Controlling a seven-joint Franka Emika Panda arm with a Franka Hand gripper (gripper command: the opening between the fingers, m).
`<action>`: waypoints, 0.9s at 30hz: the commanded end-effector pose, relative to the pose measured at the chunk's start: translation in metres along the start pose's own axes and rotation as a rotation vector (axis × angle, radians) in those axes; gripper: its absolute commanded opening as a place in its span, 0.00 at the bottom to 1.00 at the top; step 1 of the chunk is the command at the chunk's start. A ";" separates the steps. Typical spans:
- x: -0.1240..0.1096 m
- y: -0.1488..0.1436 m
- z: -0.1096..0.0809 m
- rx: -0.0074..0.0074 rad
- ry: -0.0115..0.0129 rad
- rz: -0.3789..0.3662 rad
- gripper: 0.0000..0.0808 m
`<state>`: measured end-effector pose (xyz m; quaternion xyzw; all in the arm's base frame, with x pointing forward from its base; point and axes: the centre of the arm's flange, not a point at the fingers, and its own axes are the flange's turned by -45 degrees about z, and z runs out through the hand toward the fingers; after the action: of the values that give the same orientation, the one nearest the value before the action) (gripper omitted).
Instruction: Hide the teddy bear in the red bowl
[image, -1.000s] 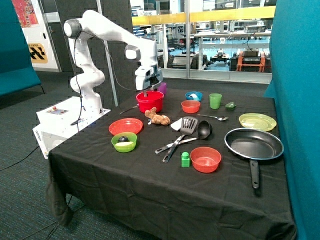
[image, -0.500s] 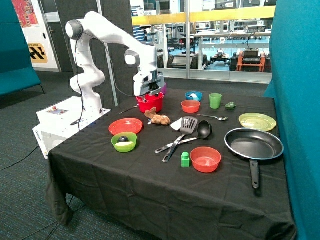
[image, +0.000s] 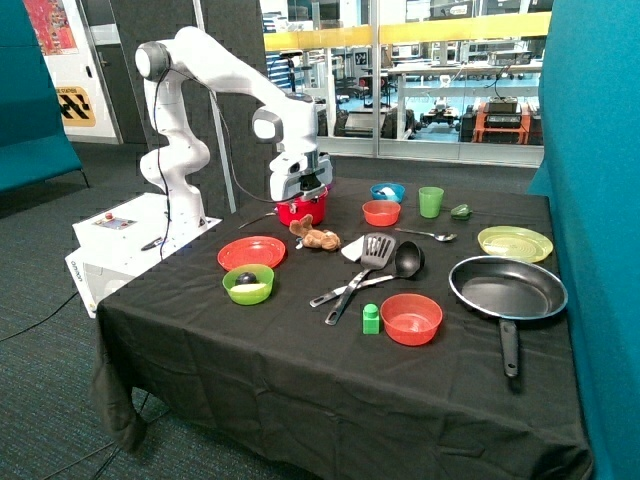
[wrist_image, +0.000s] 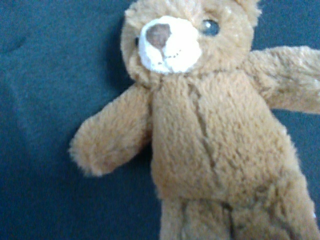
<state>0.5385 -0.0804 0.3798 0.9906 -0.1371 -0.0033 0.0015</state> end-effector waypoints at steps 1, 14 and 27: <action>0.002 0.004 0.021 0.0039 0.0061 -0.009 0.77; 0.005 -0.003 0.043 0.0037 0.0062 -0.050 0.95; 0.017 -0.006 0.056 0.0036 0.0063 -0.082 0.98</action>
<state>0.5476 -0.0793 0.3347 0.9942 -0.1072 0.0014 0.0009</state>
